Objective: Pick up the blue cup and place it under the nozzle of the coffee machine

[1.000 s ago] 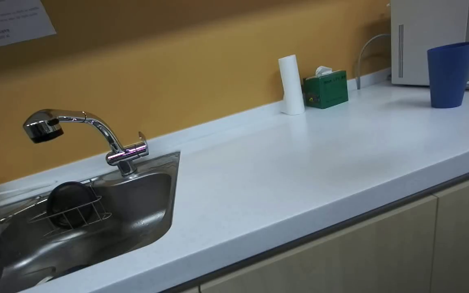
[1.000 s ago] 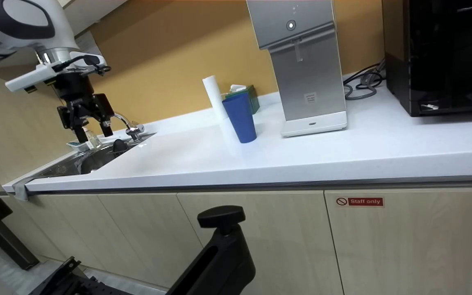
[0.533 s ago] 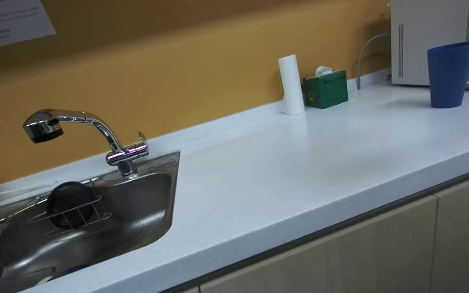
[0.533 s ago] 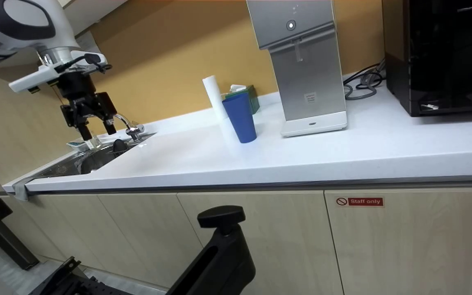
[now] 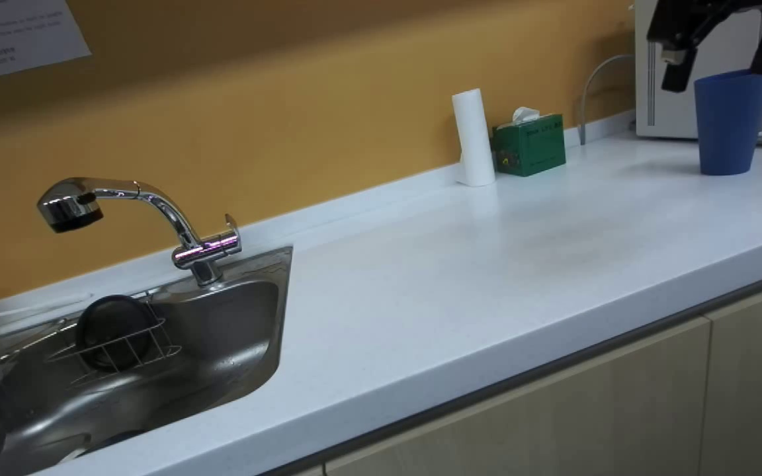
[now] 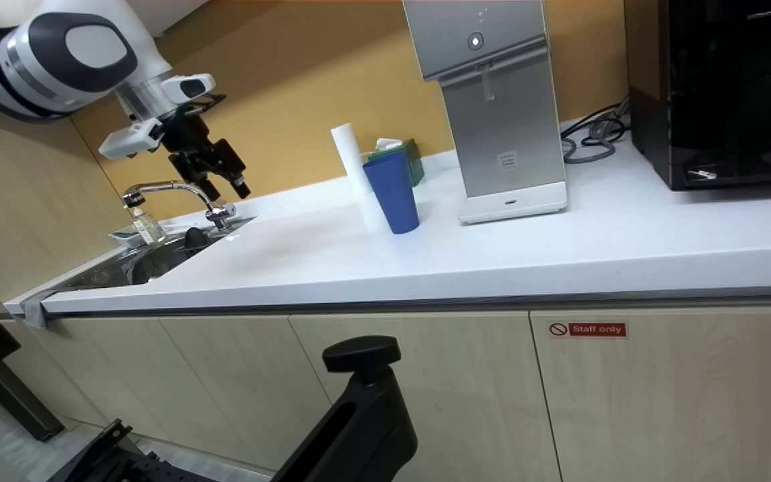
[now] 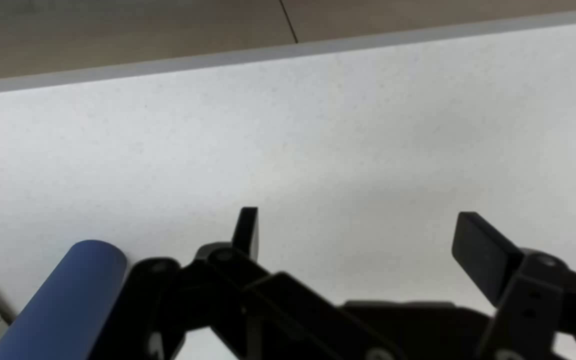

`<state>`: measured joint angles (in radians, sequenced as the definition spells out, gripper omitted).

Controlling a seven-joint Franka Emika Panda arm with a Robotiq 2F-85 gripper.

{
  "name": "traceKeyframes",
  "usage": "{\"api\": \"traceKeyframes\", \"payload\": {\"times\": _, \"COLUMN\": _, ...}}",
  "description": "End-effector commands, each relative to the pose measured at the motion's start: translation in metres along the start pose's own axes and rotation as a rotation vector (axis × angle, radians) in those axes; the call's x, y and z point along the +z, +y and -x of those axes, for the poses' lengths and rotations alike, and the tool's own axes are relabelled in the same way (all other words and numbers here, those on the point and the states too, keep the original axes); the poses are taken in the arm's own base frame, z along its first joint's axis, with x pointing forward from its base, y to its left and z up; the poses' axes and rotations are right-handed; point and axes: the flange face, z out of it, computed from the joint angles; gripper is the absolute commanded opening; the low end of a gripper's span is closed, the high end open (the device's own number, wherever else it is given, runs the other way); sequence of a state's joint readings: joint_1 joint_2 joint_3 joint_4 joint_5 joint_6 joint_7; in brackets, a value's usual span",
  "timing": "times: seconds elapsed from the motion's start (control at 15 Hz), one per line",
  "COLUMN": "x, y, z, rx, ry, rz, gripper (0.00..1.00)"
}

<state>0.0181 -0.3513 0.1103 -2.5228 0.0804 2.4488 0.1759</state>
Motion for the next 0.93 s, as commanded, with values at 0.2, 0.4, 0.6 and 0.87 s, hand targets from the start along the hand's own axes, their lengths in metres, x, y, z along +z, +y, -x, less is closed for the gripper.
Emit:
{"api": "traceKeyframes", "payload": {"times": 0.2, "x": -0.015, "y": 0.062, "z": -0.044, "rx": 0.171, "ry": 0.248, "rz": 0.146, "gripper": 1.0}}
{"api": "traceKeyframes", "payload": {"times": 0.4, "x": -0.011, "y": 0.073, "z": -0.04, "rx": 0.146, "ry": 0.231, "rz": 0.194, "gripper": 1.0}}
{"api": "traceKeyframes", "payload": {"times": 0.6, "x": -0.009, "y": 0.076, "z": -0.039, "rx": 0.146, "ry": 0.229, "rz": 0.205, "gripper": 1.0}}
{"api": "traceKeyframes", "payload": {"times": 0.87, "x": 0.003, "y": 0.089, "z": -0.043, "rx": 0.26, "ry": 0.218, "rz": 0.215, "gripper": 1.0}}
